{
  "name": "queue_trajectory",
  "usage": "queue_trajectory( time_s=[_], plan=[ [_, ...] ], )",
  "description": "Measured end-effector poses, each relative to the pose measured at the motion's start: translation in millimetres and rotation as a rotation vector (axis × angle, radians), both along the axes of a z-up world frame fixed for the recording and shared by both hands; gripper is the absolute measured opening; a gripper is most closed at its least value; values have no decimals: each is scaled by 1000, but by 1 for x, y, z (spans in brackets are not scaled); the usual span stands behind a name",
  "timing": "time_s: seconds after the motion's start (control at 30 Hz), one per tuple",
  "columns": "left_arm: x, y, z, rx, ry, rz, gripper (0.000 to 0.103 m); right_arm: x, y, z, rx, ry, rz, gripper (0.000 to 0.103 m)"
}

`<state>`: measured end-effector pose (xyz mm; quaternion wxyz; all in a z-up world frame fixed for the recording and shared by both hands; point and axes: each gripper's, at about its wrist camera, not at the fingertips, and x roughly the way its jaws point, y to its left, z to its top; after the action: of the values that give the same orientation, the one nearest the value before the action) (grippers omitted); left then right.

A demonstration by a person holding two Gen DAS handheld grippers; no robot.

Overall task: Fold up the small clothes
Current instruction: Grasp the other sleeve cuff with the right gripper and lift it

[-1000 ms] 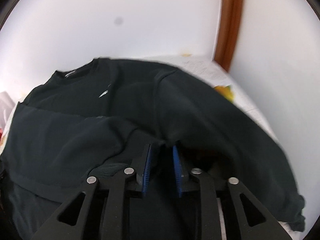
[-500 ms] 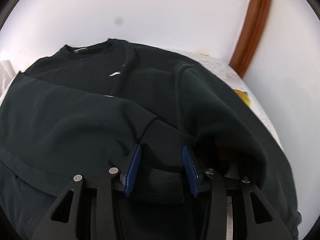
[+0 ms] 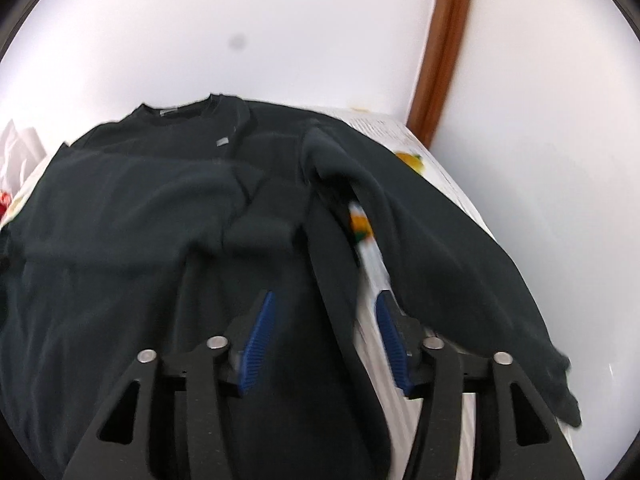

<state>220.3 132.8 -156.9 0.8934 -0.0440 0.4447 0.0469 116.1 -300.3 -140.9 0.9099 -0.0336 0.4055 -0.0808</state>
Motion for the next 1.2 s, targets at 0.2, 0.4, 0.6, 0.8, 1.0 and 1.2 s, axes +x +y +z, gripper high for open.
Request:
queue_trajectory(
  time_s=[0.2,0.4,0.6,0.8,1.0,1.2],
  plan=[
    [-64,-5,3,-61,31,-40,76,-49,-10,-27,45,55,10,57],
    [-118,-22,-4,-30,19,-77,72,-79,-9,-44,126,48,23,56],
    [-146,-34,-3,-40,-37,-108,9,-90,8,-44,133,4,80,9],
    [-165,-18,3,-35,-35,-81,5,-104,5,-40,159,1,98,8],
    [-162,-27,7,35,-27,-95,8,-99,5,-38,142,13,127,16],
    [-138,-37,24,51,-74,-81,55,-94,-47,-7,98,-116,15,65]
  ],
)
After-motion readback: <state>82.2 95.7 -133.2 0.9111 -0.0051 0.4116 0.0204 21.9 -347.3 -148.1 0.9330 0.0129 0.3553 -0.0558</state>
